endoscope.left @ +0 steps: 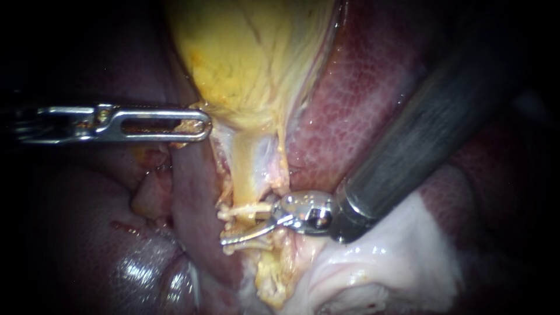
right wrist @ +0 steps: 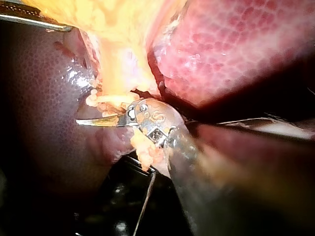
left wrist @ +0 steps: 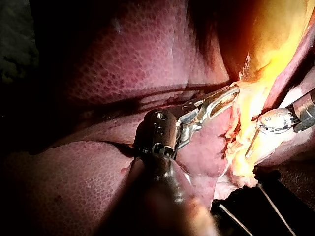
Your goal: Go to the cutting position left tube
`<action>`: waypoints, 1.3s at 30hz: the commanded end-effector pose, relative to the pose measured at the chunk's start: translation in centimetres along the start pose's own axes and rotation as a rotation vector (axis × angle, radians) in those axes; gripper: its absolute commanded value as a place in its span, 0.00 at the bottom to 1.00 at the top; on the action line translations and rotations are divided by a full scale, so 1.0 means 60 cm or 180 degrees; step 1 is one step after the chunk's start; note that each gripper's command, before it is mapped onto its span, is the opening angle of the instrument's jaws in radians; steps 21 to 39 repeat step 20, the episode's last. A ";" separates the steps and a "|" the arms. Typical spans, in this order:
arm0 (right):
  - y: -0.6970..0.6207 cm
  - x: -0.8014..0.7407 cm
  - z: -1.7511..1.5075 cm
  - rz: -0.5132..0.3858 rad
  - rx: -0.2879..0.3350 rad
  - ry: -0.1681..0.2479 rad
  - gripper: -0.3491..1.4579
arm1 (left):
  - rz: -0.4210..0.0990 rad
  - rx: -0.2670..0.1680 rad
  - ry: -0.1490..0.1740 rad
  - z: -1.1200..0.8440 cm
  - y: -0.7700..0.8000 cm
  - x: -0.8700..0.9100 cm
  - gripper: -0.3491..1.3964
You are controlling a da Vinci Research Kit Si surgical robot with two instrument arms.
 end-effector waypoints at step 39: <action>0.0005 -0.0015 -0.0006 0.0073 0.0094 0.0014 0.99 | 0.0001 0.0009 0.0004 0.0001 -0.0001 0.0000 0.00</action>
